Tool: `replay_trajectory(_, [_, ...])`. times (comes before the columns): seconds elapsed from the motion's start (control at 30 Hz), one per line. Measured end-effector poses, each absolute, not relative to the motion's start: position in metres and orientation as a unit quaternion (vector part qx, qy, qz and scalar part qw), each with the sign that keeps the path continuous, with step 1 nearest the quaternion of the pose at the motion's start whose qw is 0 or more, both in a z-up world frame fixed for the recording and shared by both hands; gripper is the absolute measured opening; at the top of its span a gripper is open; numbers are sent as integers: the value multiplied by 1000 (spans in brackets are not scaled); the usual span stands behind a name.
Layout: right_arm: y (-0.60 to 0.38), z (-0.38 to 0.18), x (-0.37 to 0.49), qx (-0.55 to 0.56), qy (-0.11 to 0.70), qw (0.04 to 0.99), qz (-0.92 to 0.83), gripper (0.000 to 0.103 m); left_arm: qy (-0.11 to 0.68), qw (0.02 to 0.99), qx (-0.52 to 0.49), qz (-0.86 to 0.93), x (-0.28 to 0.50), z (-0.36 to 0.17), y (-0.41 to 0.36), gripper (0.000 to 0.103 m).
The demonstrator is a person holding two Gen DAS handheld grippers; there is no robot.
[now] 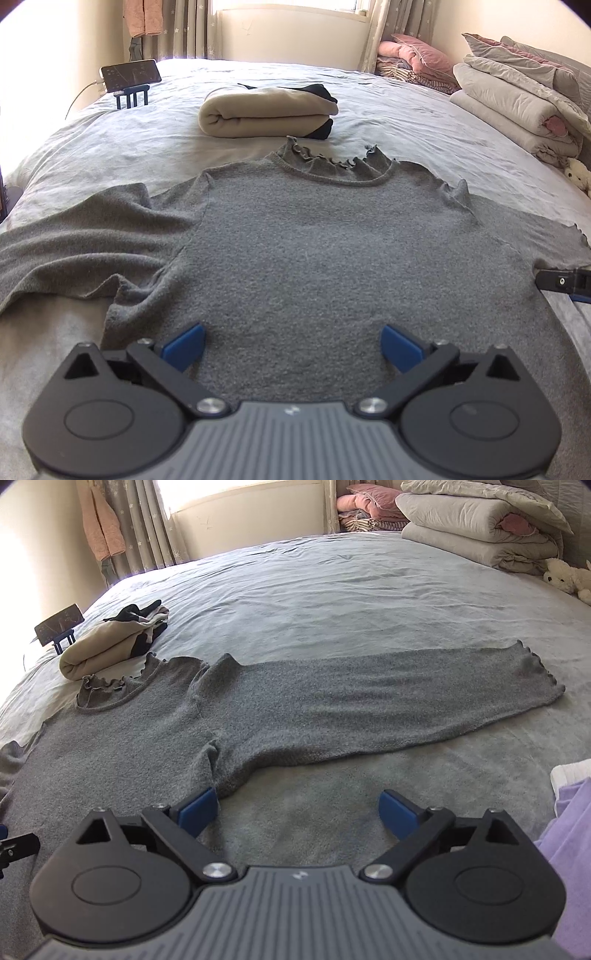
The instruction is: Fold clothes
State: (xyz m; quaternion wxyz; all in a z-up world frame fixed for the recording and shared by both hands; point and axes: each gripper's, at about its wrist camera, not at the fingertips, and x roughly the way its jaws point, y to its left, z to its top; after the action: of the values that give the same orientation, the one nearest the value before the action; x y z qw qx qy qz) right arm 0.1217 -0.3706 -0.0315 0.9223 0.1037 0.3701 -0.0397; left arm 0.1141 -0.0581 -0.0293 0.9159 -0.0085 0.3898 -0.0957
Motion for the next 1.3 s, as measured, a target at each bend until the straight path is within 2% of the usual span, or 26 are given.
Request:
replay_trajectory(0.23, [-411,-33,139,175,354,913,-102,96,379,920,2,-95,120,-31,-58,102])
replay_trajectory(0.57, [-434,-40,169,168,328,909,-195,96,376,922,-6,-94,123,-31,-54,102])
replay_trajectory(0.67, [-433,-44,172,144,317,909,-228,85,377,921,-5,-95,124,-31,-53,102])
replay_trajectory(0.73, [-430,-45,171,123,305,912,-245,66,377,921,-5,-96,124,-31,-53,102])
replay_trajectory(0.77, [-430,-45,170,119,300,913,-249,62,377,921,-6,-96,124,-31,-53,102])
replay_trajectory(0.83, [-434,-44,167,123,288,914,-258,45,377,921,-7,-97,124,-31,-52,102])
replay_trajectory(0.87, [-434,-43,165,124,283,914,-261,41,377,921,-6,-98,124,-31,-52,102])
replay_trajectory(0.9, [-433,-43,164,122,278,916,-263,32,378,921,-6,-98,124,-31,-52,102])
replay_trajectory(0.93, [-432,-42,164,119,274,918,-263,17,378,921,-6,-98,124,-31,-51,102])
replay_trajectory(1.03, [-424,-34,162,106,253,928,-252,6,379,920,-12,-98,124,-31,-49,102])
replay_trajectory(1.3, [-391,0,159,86,205,954,-203,4,381,919,-14,-98,124,-31,-48,102])
